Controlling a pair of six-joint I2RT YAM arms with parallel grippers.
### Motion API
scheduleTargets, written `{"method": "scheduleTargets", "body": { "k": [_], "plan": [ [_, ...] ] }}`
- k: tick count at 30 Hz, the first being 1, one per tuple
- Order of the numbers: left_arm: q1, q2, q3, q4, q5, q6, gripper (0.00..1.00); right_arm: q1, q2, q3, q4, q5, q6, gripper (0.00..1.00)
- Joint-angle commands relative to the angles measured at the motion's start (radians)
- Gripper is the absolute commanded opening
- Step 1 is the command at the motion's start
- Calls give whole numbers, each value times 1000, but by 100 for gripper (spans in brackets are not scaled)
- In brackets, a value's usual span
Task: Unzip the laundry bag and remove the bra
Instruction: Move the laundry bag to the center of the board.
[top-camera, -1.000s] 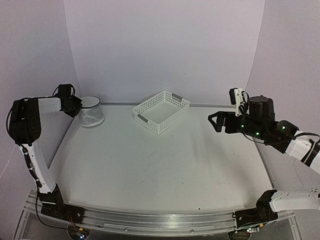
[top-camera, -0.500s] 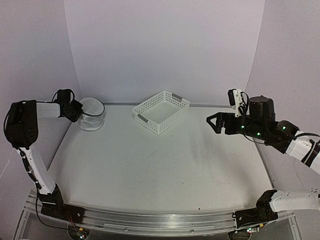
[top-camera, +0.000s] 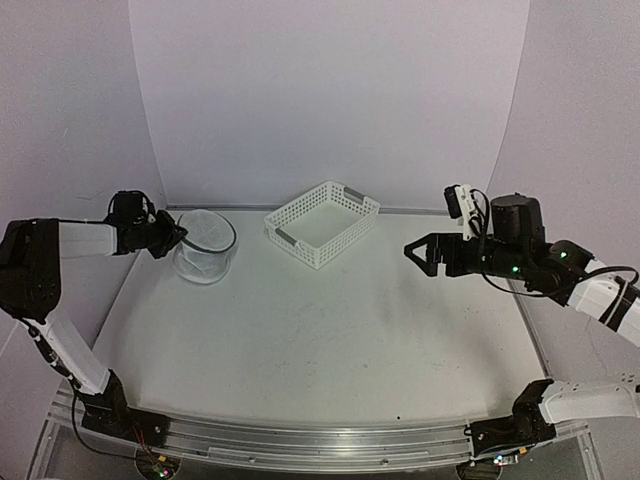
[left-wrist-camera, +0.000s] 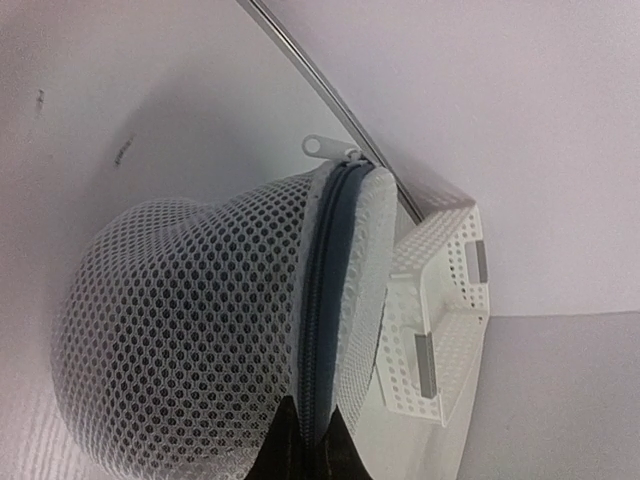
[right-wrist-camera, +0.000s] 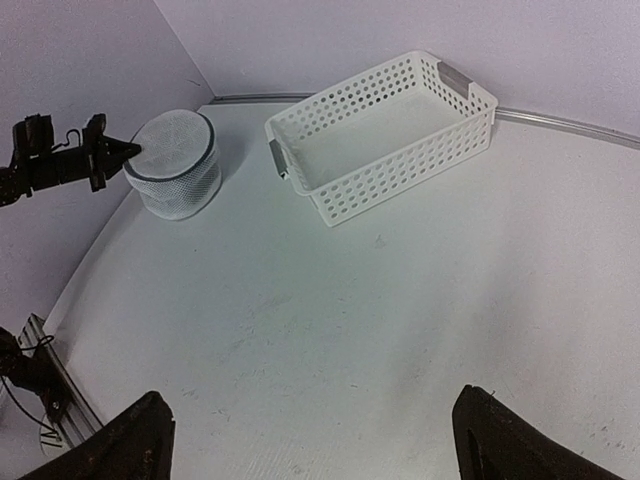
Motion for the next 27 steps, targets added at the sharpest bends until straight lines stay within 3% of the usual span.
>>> {"method": "scheduleTargets", "body": {
  "k": [1, 11, 19, 27],
  "plan": [
    [-74, -106, -43, 40, 148, 70, 0, 23, 17, 25, 11, -50, 7, 98],
    [-267, -201, -151, 36, 288, 138, 0, 182, 173, 115, 13, -26, 8, 98],
    [-461, -287, -166, 8, 343, 249, 0, 195, 254, 132, 8, -6, 17, 98],
    [-584, -227, -115, -50, 450, 352, 0, 195, 258, 109, 17, -46, -26, 98]
  ]
}}
